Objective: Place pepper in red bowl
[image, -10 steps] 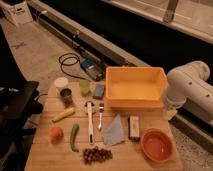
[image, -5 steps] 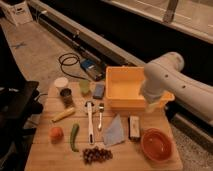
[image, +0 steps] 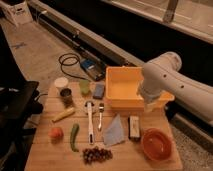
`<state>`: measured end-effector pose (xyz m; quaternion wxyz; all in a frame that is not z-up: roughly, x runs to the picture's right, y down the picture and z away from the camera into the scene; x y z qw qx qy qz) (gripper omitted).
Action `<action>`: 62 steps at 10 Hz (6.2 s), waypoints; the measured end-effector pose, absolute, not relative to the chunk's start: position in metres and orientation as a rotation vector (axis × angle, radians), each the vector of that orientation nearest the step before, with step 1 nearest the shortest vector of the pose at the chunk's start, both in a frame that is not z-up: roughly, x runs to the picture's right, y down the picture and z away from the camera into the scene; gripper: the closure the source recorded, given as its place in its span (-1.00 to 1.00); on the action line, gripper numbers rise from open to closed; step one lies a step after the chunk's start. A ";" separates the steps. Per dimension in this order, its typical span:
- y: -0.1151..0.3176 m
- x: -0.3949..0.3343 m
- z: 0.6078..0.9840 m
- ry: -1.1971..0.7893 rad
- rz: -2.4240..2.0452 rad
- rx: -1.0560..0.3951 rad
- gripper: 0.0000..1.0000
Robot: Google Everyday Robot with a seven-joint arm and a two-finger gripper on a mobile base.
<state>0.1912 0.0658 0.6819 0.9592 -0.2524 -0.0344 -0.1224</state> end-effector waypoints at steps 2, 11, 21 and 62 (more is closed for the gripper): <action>0.051 0.182 0.684 -0.093 -0.326 -0.493 -0.30; 0.060 -0.022 0.729 -0.404 -0.837 -0.467 -0.30; 0.084 -0.066 0.737 -0.467 -0.932 -0.500 -0.30; 0.157 0.072 0.728 -0.361 -0.379 -0.593 1.00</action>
